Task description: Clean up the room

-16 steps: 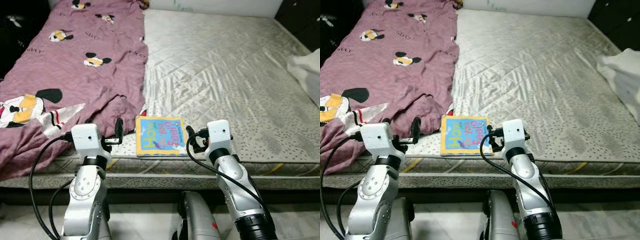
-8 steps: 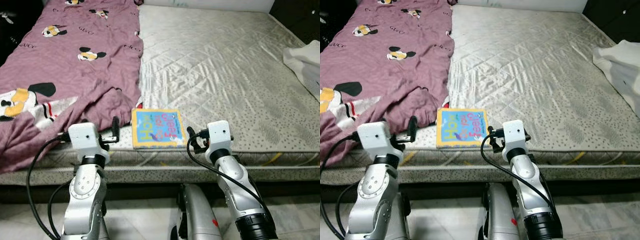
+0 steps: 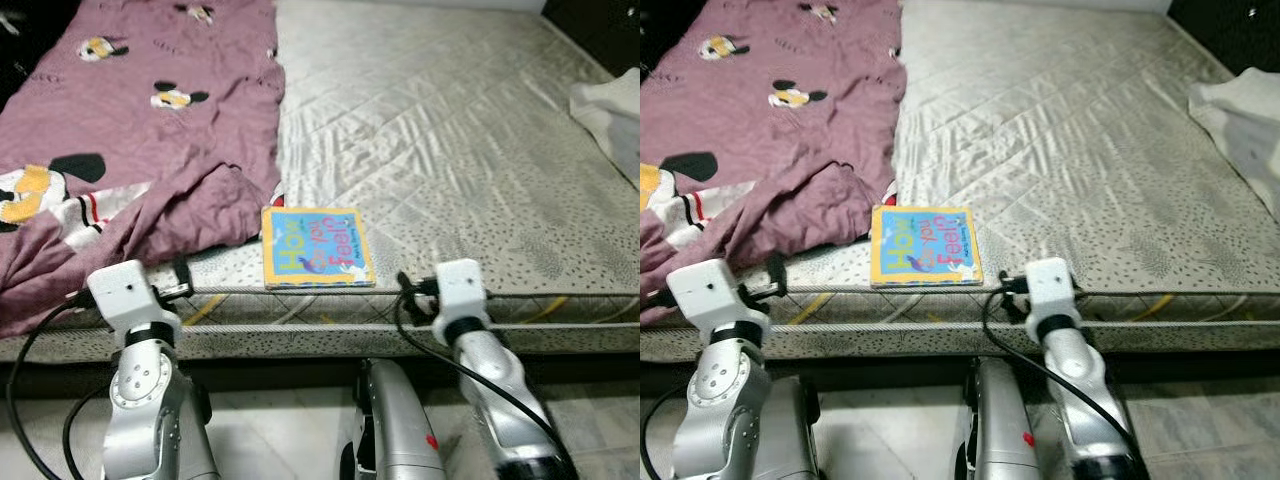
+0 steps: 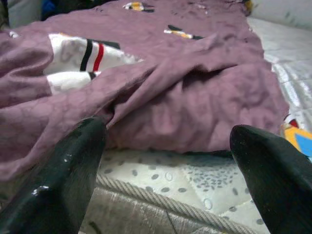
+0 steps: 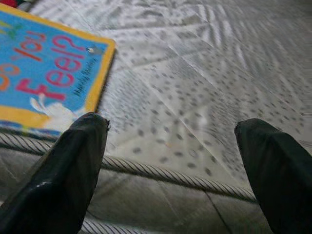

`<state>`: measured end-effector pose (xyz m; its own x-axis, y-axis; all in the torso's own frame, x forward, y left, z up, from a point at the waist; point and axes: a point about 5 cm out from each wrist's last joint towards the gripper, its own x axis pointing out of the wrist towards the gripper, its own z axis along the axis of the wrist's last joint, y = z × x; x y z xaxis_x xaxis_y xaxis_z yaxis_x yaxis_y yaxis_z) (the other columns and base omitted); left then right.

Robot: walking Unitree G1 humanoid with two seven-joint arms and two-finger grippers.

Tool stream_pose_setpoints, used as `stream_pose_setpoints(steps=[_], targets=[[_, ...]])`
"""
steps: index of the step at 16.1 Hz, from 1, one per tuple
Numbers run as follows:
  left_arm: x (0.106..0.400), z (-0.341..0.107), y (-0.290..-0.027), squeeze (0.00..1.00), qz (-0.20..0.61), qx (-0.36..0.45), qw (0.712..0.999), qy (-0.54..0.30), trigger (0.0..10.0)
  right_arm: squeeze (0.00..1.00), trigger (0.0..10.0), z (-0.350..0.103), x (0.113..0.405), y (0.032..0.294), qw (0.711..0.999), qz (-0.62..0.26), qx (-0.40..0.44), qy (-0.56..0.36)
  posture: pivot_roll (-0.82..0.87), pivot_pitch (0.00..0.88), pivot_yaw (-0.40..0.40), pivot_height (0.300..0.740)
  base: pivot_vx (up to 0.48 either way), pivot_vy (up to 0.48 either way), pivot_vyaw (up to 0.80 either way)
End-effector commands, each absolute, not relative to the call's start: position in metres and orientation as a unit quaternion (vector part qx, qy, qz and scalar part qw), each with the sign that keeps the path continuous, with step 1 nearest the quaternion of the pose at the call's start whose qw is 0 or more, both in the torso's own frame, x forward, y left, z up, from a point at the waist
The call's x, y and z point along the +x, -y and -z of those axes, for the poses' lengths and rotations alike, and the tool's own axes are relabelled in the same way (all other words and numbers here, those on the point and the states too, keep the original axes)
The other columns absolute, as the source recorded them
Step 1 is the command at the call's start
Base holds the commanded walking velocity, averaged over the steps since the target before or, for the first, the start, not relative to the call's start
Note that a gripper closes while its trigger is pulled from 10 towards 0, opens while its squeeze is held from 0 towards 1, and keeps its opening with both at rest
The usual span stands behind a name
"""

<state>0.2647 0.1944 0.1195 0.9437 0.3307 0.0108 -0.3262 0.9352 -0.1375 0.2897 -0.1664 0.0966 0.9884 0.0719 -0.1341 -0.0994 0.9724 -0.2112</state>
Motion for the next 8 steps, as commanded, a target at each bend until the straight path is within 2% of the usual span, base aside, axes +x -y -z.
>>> stream_pose_setpoints(steps=[1, 2, 5, 8], targets=[[0.267, -0.114, -0.196, 0.00, -0.168, -0.071, 0.983, -0.002, 10.0, 0.00, 10.0, -0.098, 0.285, 0.179, 0.990, -0.025, -0.118, -0.068, -0.09, 0.201, -0.096, 0.504, 0.000, 0.000, 0.00], [0.274, -0.112, -0.198, 0.00, -0.161, -0.082, 0.984, -0.014, 10.0, 0.00, 10.0, -0.100, 0.278, 0.191, 0.989, -0.006, -0.130, -0.070, -0.11, 0.216, -0.096, 0.504, 0.000, 0.000, 0.00], [0.287, -0.114, -0.194, 0.00, -0.148, -0.099, 0.984, -0.015, 10.0, 0.00, 10.0, -0.104, 0.267, 0.203, 0.987, 0.011, -0.141, -0.073, -0.14, 0.230, -0.095, 0.504, 0.000, 0.000, 0.00], [0.306, -0.110, -0.178, 0.00, -0.107, -0.120, 0.986, -0.035, 10.0, 0.00, 10.0, -0.108, 0.244, 0.207, 0.988, 0.012, -0.135, -0.078, -0.19, 0.260, -0.100, 0.504, 0.000, 0.000, 0.00]])
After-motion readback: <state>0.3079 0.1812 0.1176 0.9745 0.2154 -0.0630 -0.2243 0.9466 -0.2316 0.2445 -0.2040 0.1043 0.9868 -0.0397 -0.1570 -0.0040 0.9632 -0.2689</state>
